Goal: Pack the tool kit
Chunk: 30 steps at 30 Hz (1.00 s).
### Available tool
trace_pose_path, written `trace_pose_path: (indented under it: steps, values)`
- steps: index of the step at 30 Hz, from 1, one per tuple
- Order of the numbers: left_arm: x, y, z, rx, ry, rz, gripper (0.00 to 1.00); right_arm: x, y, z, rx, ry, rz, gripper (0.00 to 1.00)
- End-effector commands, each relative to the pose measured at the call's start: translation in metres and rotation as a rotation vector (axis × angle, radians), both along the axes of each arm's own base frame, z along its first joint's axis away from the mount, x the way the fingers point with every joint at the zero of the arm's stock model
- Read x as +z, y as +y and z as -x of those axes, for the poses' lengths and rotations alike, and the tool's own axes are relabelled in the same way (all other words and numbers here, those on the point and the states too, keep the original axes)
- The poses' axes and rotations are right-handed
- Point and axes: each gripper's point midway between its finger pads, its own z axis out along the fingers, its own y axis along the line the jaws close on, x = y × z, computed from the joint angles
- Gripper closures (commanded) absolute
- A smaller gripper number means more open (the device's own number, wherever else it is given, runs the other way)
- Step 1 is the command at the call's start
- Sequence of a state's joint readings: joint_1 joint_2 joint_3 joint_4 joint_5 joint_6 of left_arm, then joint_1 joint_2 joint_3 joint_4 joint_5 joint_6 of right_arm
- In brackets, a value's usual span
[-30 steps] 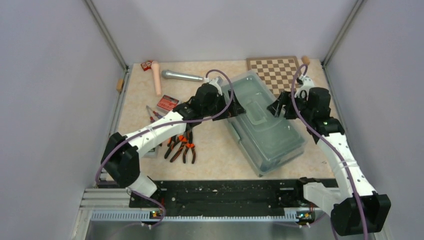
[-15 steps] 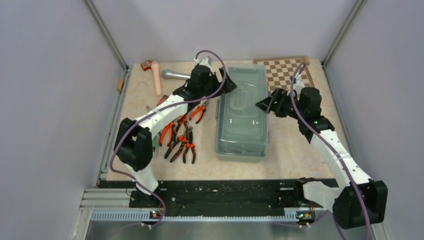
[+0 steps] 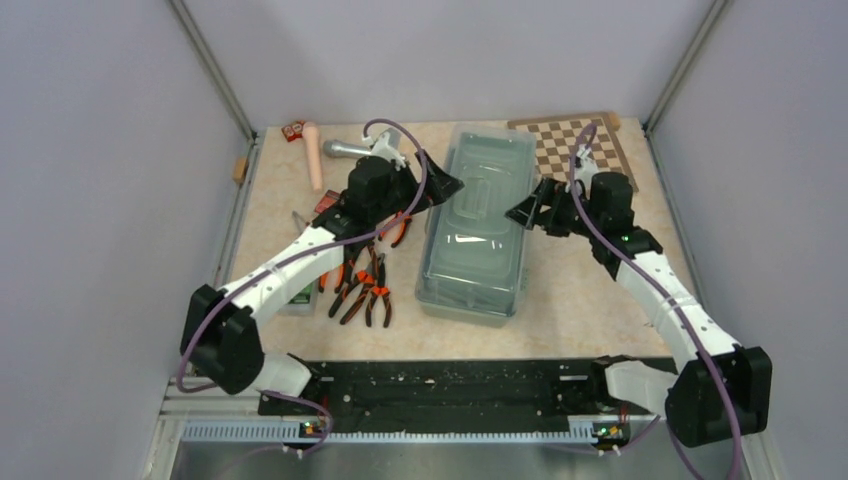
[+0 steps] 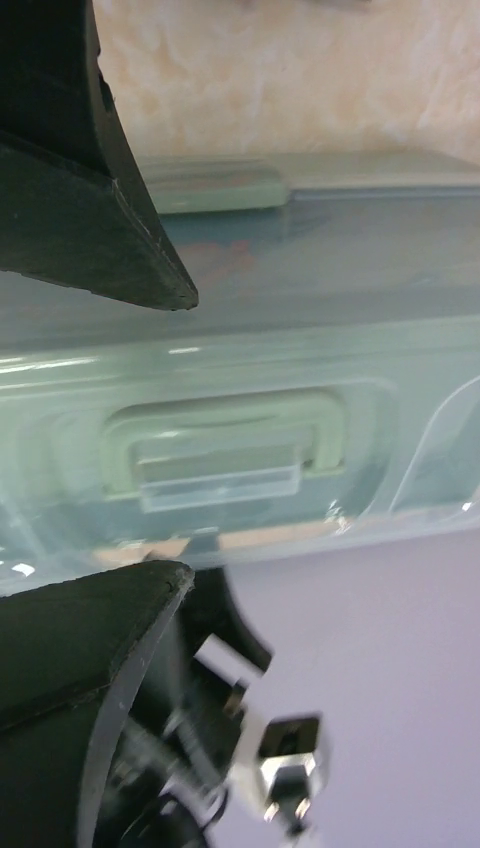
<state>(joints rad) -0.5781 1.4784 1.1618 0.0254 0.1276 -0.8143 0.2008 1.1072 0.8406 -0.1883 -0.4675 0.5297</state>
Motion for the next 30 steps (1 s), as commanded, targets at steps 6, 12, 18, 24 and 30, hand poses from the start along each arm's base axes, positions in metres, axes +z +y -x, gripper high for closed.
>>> trace_pose_path:
  steps: [6, 12, 18, 24, 30]
  values:
    - [0.029, -0.029, 0.069, -0.156, 0.012, 0.231, 0.02, 0.031, 0.008, -0.057, 0.026, -0.134, 0.034, 0.16]
    - [0.044, -0.053, 0.093, -0.236, 0.002, 0.290, 0.02, 0.044, 0.017, -0.082, 0.095, -0.195, 0.037, 0.16]
    - [0.055, -0.039, 0.098, -0.192, -0.060, 0.278, 0.02, 0.038, 0.020, -0.096, 0.123, -0.203, 0.037, 0.16]
    - [0.055, 0.030, 0.077, 0.073, -0.146, 0.149, 0.01, 0.039, 0.015, -0.101, 0.139, -0.196, 0.028, 0.15]
    - [0.012, 0.086, 0.049, 0.135, -0.069, 0.165, 0.02, 0.063, 0.009, -0.087, 0.122, -0.244, 0.036, 0.13]
